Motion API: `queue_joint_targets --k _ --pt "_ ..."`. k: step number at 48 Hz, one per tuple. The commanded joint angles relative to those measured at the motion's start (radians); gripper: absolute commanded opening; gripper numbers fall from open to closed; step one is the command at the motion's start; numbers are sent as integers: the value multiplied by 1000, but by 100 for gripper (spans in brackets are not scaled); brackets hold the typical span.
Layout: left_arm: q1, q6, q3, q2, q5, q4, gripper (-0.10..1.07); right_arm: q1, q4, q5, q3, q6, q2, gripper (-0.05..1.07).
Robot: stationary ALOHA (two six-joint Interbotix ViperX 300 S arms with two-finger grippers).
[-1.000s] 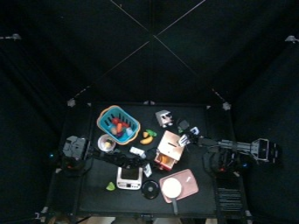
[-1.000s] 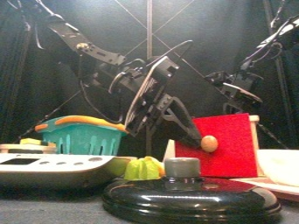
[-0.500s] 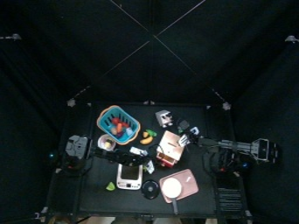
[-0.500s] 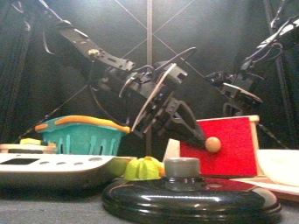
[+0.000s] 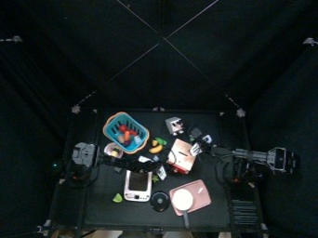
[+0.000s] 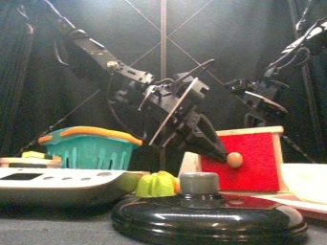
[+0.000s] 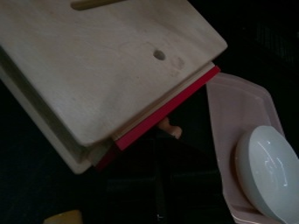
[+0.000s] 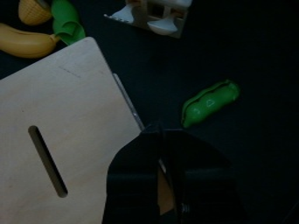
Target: Close drawer
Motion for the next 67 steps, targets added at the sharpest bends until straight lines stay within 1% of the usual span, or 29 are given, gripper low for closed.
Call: queue_joint_targets --k 1,20,39,60,67 --pt "15 2 -31 -12 -8 9 31 2 5 -5 -6 0 -6 35" --pt "31 2 -55 3 -11 15 31 2 3 -3 -5 0 -6 35" --pt "34 2 -51 -11 -5 20 31 -2 2 -3 -6 0 -6 35" --pt "-17 0 -31 -81 -3 75 31 -5 2 -3 -6 0 -6 35" --pt "-38 2 -6 -121 -3 80 31 -5 2 0 -9 0 -14 35"
